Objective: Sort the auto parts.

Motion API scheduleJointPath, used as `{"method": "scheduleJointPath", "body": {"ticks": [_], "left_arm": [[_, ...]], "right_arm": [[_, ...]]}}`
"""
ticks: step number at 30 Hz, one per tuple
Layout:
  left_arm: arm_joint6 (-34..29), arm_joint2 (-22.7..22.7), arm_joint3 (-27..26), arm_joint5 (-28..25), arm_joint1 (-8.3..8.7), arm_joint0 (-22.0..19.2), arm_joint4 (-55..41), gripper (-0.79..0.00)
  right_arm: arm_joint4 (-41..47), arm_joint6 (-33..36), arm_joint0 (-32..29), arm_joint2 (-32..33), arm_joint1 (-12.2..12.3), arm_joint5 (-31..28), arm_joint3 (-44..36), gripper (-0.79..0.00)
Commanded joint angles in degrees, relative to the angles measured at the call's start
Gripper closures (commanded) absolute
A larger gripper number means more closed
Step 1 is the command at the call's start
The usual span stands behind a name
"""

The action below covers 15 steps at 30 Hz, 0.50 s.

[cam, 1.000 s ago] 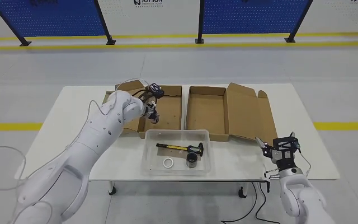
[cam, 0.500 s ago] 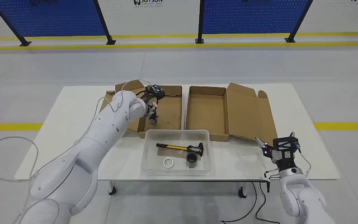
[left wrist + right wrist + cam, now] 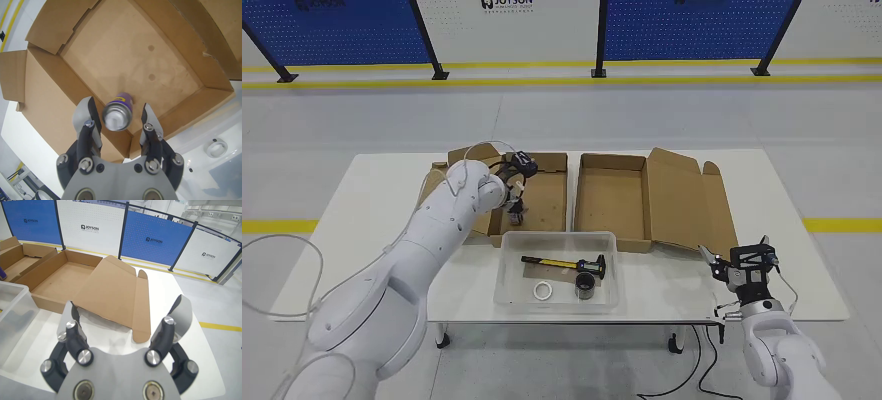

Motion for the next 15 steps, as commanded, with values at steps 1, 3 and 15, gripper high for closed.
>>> {"method": "scheduleJointPath", "body": {"ticks": [1,3,15], "left_arm": [[0.1,0.0,0.3,-0.1,-0.25,-0.2,0.3,-0.717],[0.4,0.0,0.3,-0.3,-0.46,-0.4,0.6,-0.72],[2.3,-3.0,-5.9,-0.9,0.8,-1.1,2.0,-0.785]], "right_arm": [[0.0,0.0,0.0,0.0,0.0,0.0,0.0,-0.785],[0.0,0.0,0.0,0.0,0.0,0.0,0.0,-0.785],[0.0,0.0,0.0,0.0,0.0,0.0,0.0,-0.785]]}}
